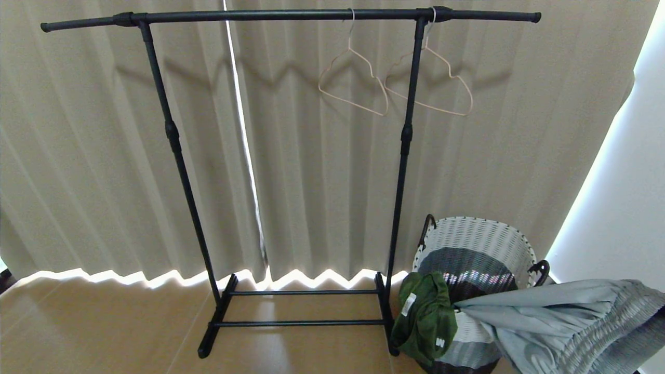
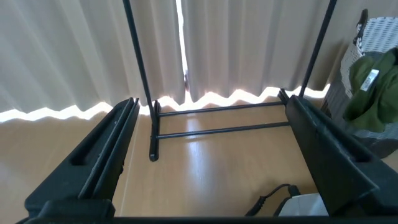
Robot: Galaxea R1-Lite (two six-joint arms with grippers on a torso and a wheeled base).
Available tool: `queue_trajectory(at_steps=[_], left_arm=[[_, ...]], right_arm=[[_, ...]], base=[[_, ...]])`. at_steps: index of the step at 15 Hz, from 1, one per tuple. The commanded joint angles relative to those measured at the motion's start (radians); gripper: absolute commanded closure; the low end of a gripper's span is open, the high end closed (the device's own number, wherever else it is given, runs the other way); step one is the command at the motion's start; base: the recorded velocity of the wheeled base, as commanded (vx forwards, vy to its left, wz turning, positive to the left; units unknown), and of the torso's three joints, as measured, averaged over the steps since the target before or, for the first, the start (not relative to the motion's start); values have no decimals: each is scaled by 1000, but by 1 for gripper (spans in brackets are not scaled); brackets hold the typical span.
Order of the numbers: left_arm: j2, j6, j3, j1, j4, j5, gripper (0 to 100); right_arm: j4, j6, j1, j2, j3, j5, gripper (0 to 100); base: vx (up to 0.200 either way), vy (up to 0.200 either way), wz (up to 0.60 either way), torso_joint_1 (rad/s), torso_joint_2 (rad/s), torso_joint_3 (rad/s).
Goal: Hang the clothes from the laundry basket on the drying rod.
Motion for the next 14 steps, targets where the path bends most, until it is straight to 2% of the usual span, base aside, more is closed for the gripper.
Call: queue_trajectory(at_steps=[1,2,3,4,5,7,8,10,12,13,14], left_arm=[[2,14,0,1,0,-2,0],[2,34,0,1,0,-4,0],[2,88,2,1,-3,-7,0],[2,92,2,1,-5,-14,0],[0,95,2,1,-6,-39,0],[0,72,2,1,-71,-67,0],[2,40,-12,-2,-152,-139,0],[14,37,-80,-11,-167,-307,0],[158,37,-153,-11,-169,-472,0],[293,36,-209,-11,-170,-531,0],[359,36,-235,-13,-172,-534,0]], right_arm=[[0,-3,8,13,-2,2,100],[1,-3,20,15,-2,2,100],[1,-3,69,15,-1,2,100],[1,-3,92,15,-2,2,100],[1,-3,150,12,-9,2,100],[0,-3,206,12,-18,5,100],[0,0,253,13,-33,14,100],[0,2,284,13,-67,65,100],[0,0,289,24,-113,126,100],[0,2,289,38,-144,151,100],[0,2,290,45,-157,158,100]], base=[[0,0,0,0,0,0],[0,0,0,0,0,0],[0,0,0,0,0,0],[0,0,0,0,0,0],[0,0,0,0,0,0],[0,0,0,0,0,0],[0,0,0,0,0,0],[0,0,0,0,0,0],[0,0,0,0,0,0],[0,0,0,0,0,0],[0,0,0,0,0,0]])
